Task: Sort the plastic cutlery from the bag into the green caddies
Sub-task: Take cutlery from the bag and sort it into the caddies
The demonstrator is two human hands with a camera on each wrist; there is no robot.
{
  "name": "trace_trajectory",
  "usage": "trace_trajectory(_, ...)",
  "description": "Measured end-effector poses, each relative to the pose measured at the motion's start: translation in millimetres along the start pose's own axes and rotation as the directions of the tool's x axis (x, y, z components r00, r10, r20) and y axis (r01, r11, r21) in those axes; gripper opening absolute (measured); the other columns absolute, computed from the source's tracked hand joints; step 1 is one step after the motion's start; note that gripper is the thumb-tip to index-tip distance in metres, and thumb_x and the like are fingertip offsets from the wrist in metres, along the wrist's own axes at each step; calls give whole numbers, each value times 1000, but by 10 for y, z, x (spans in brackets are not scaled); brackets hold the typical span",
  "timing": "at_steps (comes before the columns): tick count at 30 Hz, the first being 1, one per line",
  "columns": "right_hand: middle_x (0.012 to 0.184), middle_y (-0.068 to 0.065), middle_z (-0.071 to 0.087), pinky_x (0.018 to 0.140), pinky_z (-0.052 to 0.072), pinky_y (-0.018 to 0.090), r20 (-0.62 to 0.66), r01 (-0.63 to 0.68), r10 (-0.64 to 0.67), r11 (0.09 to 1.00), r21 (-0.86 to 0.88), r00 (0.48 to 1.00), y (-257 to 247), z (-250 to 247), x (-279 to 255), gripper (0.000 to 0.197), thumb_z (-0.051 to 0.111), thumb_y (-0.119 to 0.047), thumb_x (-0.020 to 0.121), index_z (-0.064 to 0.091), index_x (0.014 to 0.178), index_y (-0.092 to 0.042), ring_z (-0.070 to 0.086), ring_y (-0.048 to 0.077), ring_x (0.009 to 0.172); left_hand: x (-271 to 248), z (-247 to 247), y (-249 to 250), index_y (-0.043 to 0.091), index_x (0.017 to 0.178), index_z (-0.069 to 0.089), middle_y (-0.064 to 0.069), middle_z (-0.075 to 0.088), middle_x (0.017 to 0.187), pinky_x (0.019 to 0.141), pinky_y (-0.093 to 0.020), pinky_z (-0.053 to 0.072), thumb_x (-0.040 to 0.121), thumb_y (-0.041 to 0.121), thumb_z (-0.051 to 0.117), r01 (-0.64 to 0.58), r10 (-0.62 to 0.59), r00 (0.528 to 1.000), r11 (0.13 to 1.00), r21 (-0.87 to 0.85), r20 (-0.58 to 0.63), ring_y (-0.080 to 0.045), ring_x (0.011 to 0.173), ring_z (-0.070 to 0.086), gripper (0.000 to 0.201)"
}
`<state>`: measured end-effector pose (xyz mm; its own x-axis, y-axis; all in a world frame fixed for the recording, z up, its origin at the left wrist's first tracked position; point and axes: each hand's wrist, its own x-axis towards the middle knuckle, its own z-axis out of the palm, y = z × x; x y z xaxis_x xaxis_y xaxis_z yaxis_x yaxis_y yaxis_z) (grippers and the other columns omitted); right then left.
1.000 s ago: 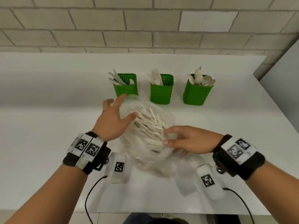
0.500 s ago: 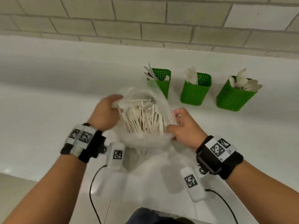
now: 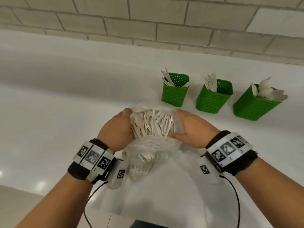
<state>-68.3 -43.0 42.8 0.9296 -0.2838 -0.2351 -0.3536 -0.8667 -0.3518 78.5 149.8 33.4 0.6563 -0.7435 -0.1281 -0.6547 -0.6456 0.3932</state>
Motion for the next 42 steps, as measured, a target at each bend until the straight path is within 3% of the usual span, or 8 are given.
trace_trajectory(11, 158, 5, 25, 116, 27, 30, 119, -41, 6, 955, 293, 993, -163, 76, 229, 106, 81, -22, 75, 11, 154, -13, 30, 17, 143, 334, -103, -243, 31, 126, 61, -13, 40, 139, 98, -50, 39, 78, 6, 62, -30, 45, 987, 995, 97, -157, -38, 125, 38, 54)
trace_trajectory(15, 142, 4, 46, 104, 39, 26, 15, -53, 51, 942, 332, 999, -280, 88, 382, 74, 76, -25, 81, 39, 144, -14, 46, 16, 129, 532, -221, -415, 25, 130, 59, -9, 49, 140, 103, -23, 34, 83, -8, 48, -37, 36, 999, 986, -163, -13, -26, 132, 44, 58)
trace_trajectory(17, 108, 5, 66, 77, 49, 26, -48, -142, 178, 897, 420, 983, -312, -86, 438, 32, 58, -25, 92, 63, 117, -6, 63, 18, 96, 532, -319, -439, 19, 128, 61, -5, 59, 129, 92, -17, 39, 82, -11, 43, -23, 5, 998, 957, -288, -63, -15, 117, 56, 58)
trace_trajectory(20, 79, 10, 73, 54, 47, 27, 195, -329, 271, 847, 417, 943, -398, -272, 573, 56, 39, -48, 98, 65, 93, 1, 64, 24, 60, 496, -317, -376, 17, 120, 67, 1, 66, 96, 60, -8, 41, 89, -9, 40, -20, -21, 997, 855, -518, -73, 4, 61, 56, 48)
trace_trajectory(26, 110, 6, 66, 72, 40, 27, 239, -298, 245, 929, 219, 940, -649, -155, 908, 68, 35, -77, 86, 63, 109, -20, 57, 22, 87, 532, -172, -208, 18, 120, 65, 6, 59, 127, 95, -7, 35, 89, -10, 38, -81, 71, 997, 778, -623, -41, -5, 121, 50, 49)
trace_trajectory(29, 85, -2, 62, 66, 45, 25, 308, -366, 264, 864, 345, 914, -615, -94, 972, 40, 64, -63, 79, 57, 80, -23, 60, 18, 82, 551, -147, -211, 17, 124, 63, 7, 56, 132, 100, -6, 33, 88, -12, 38, -102, 84, 995, 755, -647, -59, 0, 124, 46, 53)
trace_trajectory(39, 82, 3, 74, 73, 59, 33, 275, -281, 181, 878, 388, 944, -562, 115, 815, 38, 80, -40, 61, 71, 88, -15, 71, 20, 78, 579, -53, -204, 15, 132, 56, 5, 51, 138, 104, -6, 30, 81, -19, 38, -191, 108, 980, 739, -646, -167, 0, 128, 43, 64)
trace_trajectory(42, 88, 3, 68, 68, 55, 31, 204, -239, 193, 943, 231, 960, -488, -57, 720, 43, 81, -36, 71, 61, 97, -8, 65, 20, 79, 591, -78, -251, 16, 140, 49, 5, 48, 141, 113, -27, 34, 88, -12, 43, -80, 11, 994, 758, -648, -109, -12, 132, 45, 59)
